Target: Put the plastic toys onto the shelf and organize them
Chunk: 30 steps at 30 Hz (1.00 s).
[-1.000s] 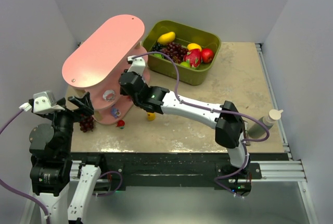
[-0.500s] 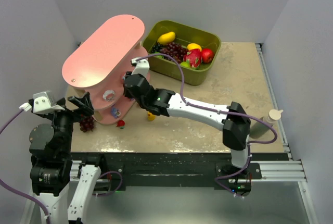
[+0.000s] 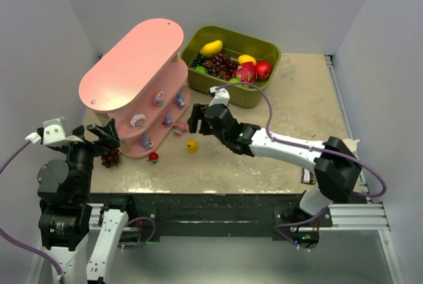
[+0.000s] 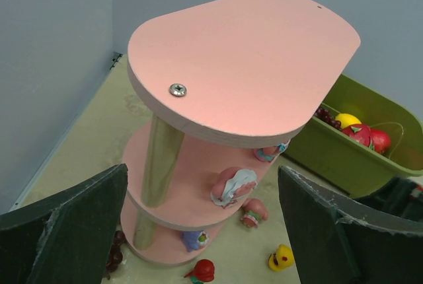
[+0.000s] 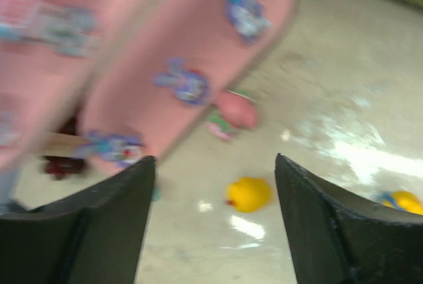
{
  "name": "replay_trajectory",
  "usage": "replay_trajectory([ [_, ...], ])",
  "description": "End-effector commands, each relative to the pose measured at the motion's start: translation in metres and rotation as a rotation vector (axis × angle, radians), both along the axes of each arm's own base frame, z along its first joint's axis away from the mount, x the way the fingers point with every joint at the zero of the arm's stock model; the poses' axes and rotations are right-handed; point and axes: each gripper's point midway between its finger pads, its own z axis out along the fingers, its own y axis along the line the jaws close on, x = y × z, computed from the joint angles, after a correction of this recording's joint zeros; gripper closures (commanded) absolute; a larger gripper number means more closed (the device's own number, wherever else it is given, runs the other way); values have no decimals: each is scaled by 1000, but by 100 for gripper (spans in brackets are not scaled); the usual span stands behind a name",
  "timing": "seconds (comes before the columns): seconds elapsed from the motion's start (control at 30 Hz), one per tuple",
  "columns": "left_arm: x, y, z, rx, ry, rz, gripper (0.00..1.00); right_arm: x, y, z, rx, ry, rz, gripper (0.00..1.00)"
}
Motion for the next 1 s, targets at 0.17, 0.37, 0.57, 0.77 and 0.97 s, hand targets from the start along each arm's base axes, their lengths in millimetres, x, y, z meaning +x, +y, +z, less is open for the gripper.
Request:
replay_trajectory([
  [0.17, -2, -11, 6, -9, -27, -63, 1, 40, 18, -37, -8, 6, 60, 11],
  [0.37, -2, -16, 10, -9, -41, -91, 1, 54, 38, -56, -8, 27, 146, 10],
  [0.57, -5, -24, 19, -8, -67, -137, 0, 63, 50, -83, -26, 31, 253, 12],
  [0.77, -6, -26, 23, -13, -81, -143, 0, 70, 54, -99, -57, 34, 289, 15],
  [0.97, -6, -27, 24, -16, -83, -153, 0, 66, 65, -117, -48, 66, 341, 20],
])
